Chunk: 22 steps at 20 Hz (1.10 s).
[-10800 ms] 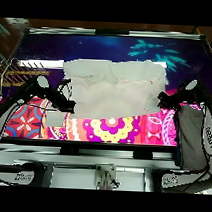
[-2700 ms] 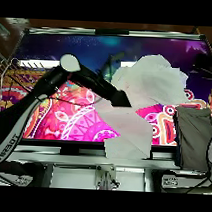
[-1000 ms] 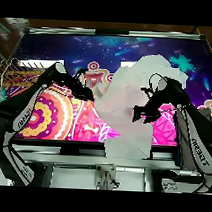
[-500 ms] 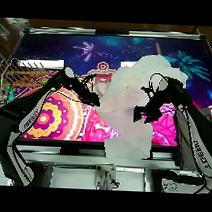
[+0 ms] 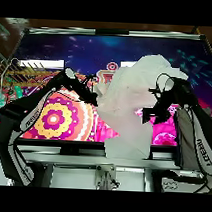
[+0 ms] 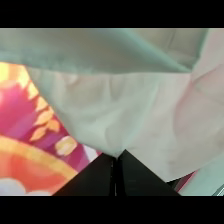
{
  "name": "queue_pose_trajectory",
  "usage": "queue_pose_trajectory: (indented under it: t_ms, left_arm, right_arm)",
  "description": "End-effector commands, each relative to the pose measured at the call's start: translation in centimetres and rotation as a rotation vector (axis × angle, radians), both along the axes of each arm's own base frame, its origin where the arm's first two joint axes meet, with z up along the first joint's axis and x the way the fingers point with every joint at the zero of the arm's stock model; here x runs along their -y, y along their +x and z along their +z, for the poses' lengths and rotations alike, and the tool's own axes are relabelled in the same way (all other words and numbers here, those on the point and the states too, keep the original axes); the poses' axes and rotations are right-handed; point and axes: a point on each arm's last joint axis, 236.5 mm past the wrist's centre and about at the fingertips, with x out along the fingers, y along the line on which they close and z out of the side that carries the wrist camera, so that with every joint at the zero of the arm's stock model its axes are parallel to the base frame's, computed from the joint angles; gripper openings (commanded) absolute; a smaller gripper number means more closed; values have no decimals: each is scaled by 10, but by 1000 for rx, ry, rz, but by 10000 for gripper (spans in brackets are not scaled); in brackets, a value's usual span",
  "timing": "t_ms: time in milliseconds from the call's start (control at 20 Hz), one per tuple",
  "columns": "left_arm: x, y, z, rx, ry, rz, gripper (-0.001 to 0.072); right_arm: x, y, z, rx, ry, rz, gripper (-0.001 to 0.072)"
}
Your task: Fold the shirts.
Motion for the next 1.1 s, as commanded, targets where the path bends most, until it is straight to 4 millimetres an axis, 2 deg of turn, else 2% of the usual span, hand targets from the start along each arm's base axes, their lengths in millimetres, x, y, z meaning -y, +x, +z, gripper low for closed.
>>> queue_pose_trajectory:
  t_ms: [0, 250, 500, 650, 700, 750, 800, 850, 900, 950, 1000, 1050]
  left_arm:
    - [-8, 6, 15, 37, -16, -5, 42]
    - [-11, 11, 35, 86, -31, -7, 43]
    - [-11, 11, 36, 87, -32, -5, 43]
    - [-11, 12, 36, 89, -33, -5, 43]
    - [-11, 13, 38, 101, -34, -6, 42]
    - [-11, 18, 42, 132, -40, -13, 42]
    - [-10, 25, 52, 165, -47, -7, 42]
    - [-9, 36, 69, 212, -59, -4, 41]
    - [-8, 47, 92, 277, -73, -1, 41]
    - [-8, 61, 125, 364, -95, 5, 41]
    - [-9, 73, 165, 461, -119, 14, 41]
    - [-12, 83, 217, 582, -150, 29, 41]
  right_arm:
    - [32, -5, -6, -39, 18, -131, 674]
    - [11, -24, -35, -74, 152, -219, 674]
    - [6, -17, -49, -52, 157, -277, 674]
    - [-9, -20, -59, -120, 194, -321, 659]
    - [-14, -23, -62, -135, 196, -309, 487]
    - [-17, -23, -62, -134, 199, -290, 191]
    - [-18, -19, -58, -118, 203, -275, 61]
    - [-18, -9, -47, -85, 216, -253, 60]
    - [-16, 10, -26, -10, 228, -211, 60]
    - [-11, 37, 2, 101, 220, -179, 60]
    - [-1, 72, 44, 266, 196, -147, 60]
    - [9, 107, 97, 452, 162, -119, 60]
